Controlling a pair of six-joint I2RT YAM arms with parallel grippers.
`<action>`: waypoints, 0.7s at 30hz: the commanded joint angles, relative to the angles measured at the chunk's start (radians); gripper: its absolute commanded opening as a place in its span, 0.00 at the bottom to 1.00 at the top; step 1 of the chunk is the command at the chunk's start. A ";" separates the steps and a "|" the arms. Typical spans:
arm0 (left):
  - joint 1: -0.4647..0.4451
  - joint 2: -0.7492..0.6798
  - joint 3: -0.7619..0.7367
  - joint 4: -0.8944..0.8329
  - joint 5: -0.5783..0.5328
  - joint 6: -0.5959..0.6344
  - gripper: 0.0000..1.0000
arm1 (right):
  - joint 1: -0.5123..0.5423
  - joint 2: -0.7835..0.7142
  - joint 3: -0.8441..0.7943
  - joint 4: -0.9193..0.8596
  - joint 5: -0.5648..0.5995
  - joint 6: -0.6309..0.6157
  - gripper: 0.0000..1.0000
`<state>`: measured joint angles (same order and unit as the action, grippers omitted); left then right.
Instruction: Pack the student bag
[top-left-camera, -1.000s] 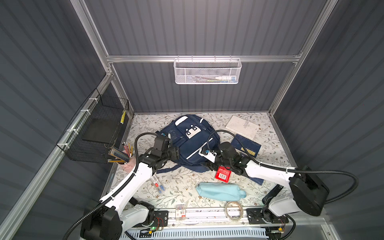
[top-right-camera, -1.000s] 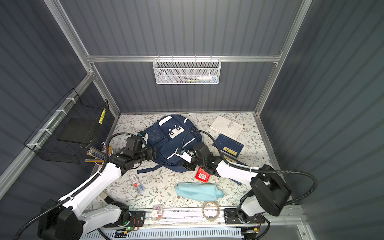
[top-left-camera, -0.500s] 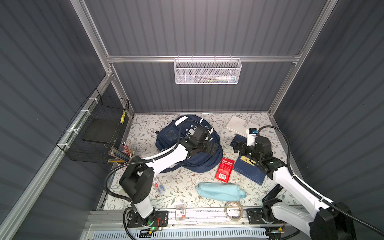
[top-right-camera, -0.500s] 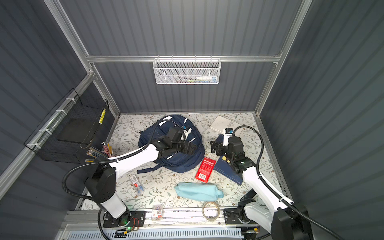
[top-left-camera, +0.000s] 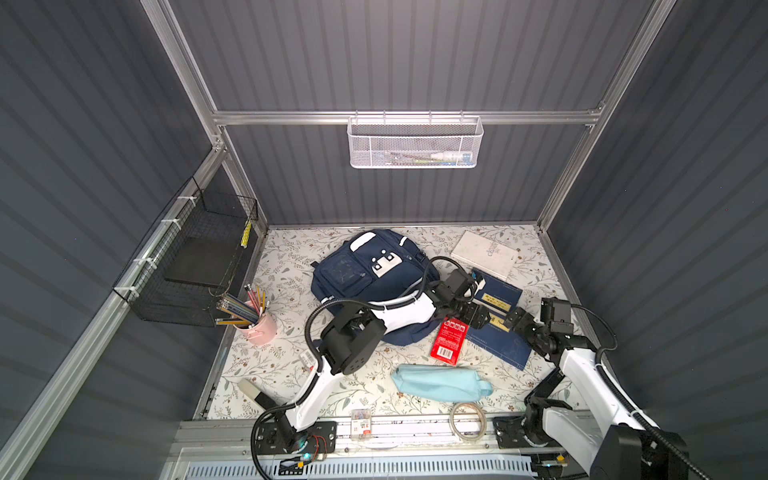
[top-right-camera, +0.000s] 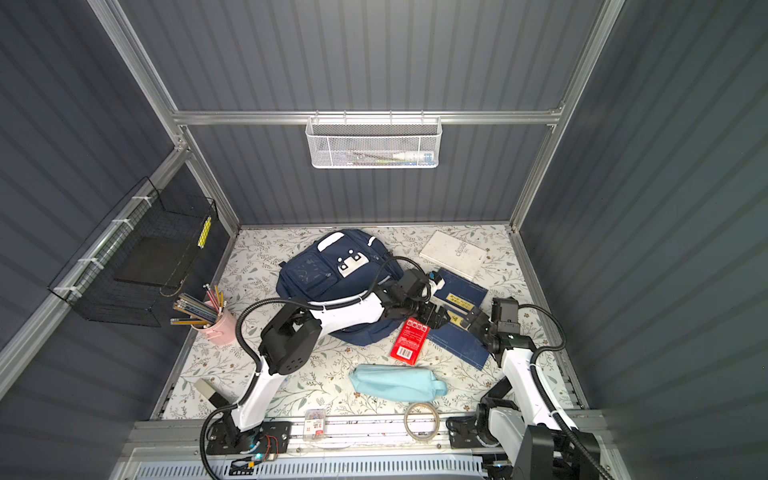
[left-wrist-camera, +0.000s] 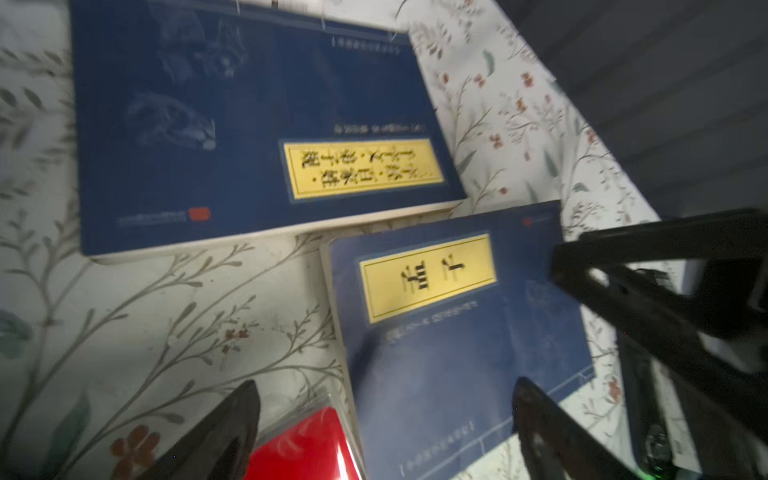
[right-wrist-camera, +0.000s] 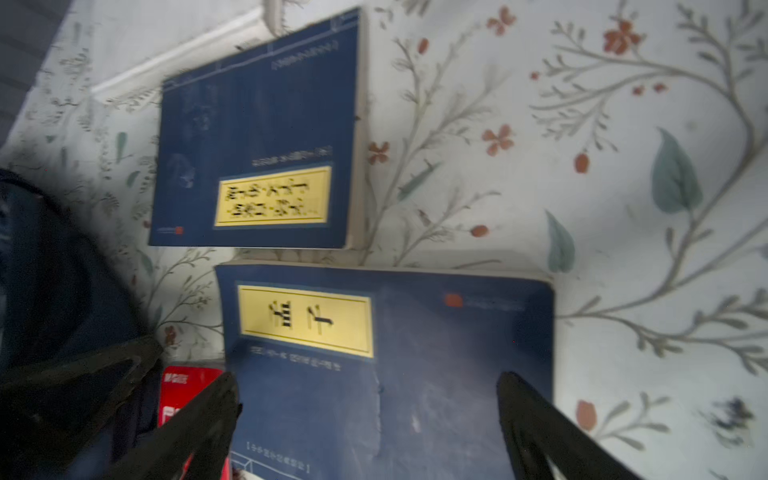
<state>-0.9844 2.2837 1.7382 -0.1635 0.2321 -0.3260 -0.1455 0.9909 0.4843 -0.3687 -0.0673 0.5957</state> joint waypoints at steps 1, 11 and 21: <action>-0.012 0.022 0.055 -0.012 0.002 -0.008 0.95 | -0.020 -0.001 0.039 -0.100 0.058 0.027 0.97; -0.026 0.138 0.124 0.004 0.024 -0.049 0.93 | -0.122 0.122 0.094 -0.153 -0.008 -0.032 0.98; -0.034 0.139 -0.009 0.193 0.170 -0.245 0.77 | -0.141 0.289 0.066 0.013 -0.308 -0.064 0.93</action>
<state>-1.0080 2.3997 1.7920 -0.0017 0.2825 -0.4698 -0.2852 1.2510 0.5743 -0.4191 -0.2104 0.5423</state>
